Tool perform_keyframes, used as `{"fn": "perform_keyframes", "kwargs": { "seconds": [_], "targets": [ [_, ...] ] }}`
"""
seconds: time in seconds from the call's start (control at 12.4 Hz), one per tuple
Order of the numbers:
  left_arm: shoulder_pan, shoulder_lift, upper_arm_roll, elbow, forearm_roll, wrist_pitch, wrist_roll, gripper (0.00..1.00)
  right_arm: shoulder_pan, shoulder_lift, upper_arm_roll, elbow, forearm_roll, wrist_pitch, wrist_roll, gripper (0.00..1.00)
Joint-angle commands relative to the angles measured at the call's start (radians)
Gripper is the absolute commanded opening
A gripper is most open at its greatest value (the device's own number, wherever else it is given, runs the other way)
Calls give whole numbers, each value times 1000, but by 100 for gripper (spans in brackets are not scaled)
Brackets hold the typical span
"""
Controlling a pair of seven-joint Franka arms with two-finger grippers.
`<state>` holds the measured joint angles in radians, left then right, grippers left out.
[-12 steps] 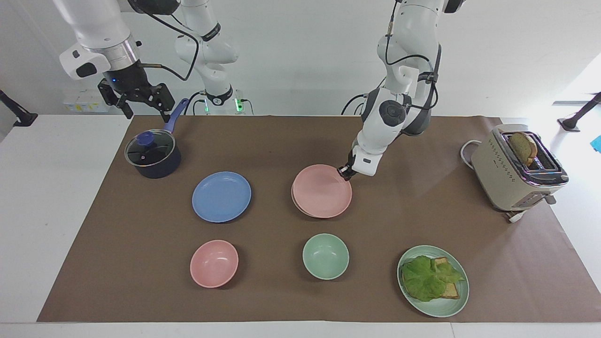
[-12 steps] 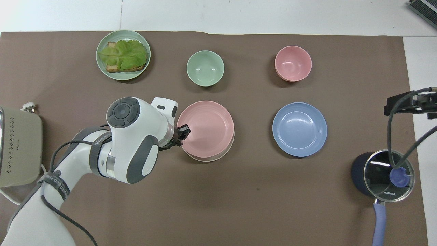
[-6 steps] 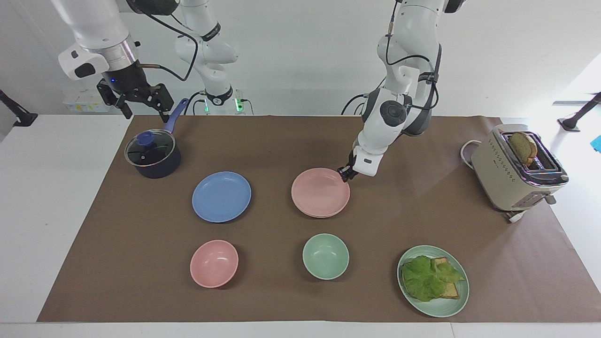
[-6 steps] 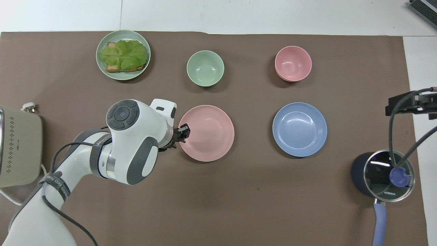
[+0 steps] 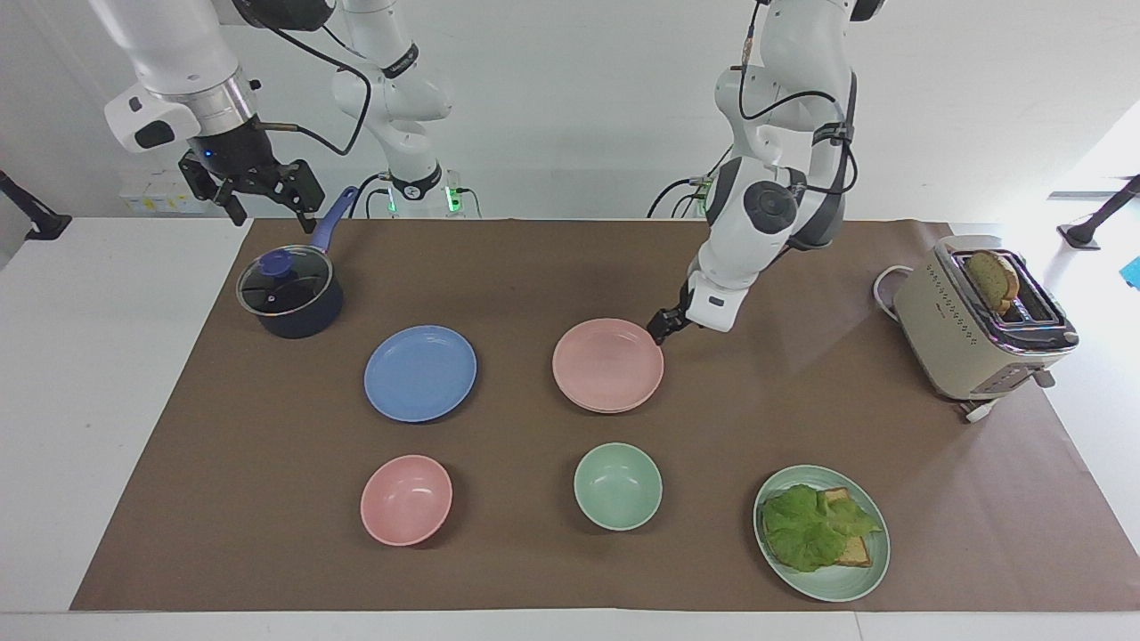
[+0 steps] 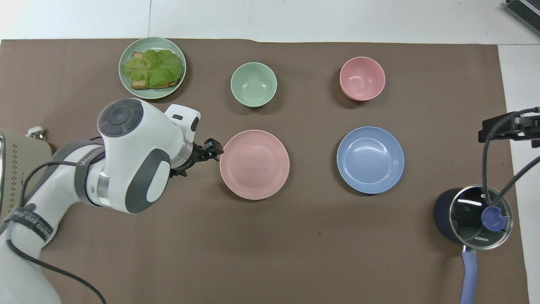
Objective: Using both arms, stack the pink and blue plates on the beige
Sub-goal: 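Release the pink plate and withdraw the left gripper toward its rest, then reach the right gripper to the blue plate rim and grasp it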
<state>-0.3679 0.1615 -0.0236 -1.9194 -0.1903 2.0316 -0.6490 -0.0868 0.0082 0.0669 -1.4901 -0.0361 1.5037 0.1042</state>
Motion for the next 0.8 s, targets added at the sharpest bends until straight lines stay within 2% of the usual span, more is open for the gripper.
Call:
{"fn": "perform_keyframes", "kwargs": {
  "seconds": [0.0, 0.08, 0.4, 0.56, 0.72],
  "targets": [
    [108, -7, -3, 124, 44, -169, 179, 100, -13, -62, 5, -131, -2, 113, -9, 100],
    [141, -8, -3, 167, 113, -203, 265, 100, -24, -66, 5, -168, 1, 140, -39, 100],
    [265, -2, -3, 328, 198, -341, 475, 100, -28, -50, 5, -327, 30, 364, -69, 100],
    [294, -13, -1, 347, 201, -349, 508, 100, -28, -27, 5, -457, 45, 533, -78, 100],
    [296, -26, 5, 411, 204, -384, 546, 100, -28, 39, 5, -545, 45, 704, -109, 100]
  ]
}}
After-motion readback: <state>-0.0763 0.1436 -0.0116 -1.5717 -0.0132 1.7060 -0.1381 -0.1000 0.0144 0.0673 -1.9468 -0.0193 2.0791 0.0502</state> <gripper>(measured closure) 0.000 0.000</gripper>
